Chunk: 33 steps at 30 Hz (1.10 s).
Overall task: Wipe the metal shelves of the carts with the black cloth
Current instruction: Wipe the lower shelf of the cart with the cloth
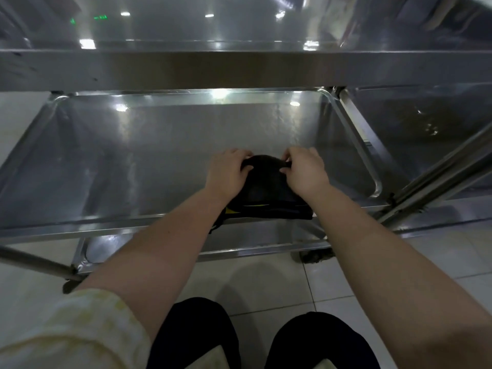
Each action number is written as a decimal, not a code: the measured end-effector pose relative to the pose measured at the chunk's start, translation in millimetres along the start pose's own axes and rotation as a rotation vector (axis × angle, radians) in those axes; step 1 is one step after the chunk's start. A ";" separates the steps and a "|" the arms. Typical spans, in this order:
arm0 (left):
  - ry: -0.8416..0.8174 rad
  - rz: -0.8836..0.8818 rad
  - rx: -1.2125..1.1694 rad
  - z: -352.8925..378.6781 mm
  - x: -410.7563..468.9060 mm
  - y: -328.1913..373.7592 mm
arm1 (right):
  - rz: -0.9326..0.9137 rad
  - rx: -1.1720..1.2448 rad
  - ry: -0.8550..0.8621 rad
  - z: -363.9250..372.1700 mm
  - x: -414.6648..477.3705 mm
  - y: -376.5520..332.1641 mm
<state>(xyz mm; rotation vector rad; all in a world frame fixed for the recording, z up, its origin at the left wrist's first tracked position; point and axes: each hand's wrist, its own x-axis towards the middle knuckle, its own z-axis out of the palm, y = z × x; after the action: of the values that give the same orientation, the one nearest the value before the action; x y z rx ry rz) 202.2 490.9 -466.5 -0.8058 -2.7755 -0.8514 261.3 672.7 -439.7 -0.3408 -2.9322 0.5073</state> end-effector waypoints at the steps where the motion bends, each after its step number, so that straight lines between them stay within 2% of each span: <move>1: 0.026 0.015 -0.014 -5.4 -2.1 1.9 | -0.031 0.045 0.039 -4.7 -3.8 2.2; 6: 0.256 0.207 0.018 -50.7 -27.0 33.1 | -0.222 0.262 0.297 -49.6 -47.1 1.5; 10: 0.407 0.318 -0.008 -84.7 -64.4 77.5 | -0.306 0.298 0.438 -87.4 -99.9 -1.2; 15: 0.365 0.397 -0.256 -74.6 -116.5 110.6 | -0.421 0.253 0.539 -95.6 -162.9 21.1; 18: 0.242 0.377 -0.281 -37.4 -136.8 110.6 | -0.423 0.228 0.486 -69.6 -183.0 53.1; 23: -0.141 0.260 -0.300 43.3 -147.2 87.1 | -0.320 0.279 0.279 8.5 -183.6 117.6; 27: -0.306 0.160 -0.301 107.1 -152.5 55.9 | -0.277 0.285 0.135 67.8 -181.4 153.4; 30: -0.319 0.125 -0.306 136.6 -149.5 37.1 | -0.266 0.270 0.071 96.6 -166.5 164.7; 33: -0.186 0.044 -0.310 161.0 -117.6 24.7 | -0.228 0.218 0.071 119.6 -120.8 173.8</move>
<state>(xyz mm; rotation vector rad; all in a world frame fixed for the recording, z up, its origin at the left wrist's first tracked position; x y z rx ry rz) 320.2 543.8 -620.3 -1.0382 -2.8065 -1.2809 390.3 764.9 -624.0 0.0016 -2.7635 0.7523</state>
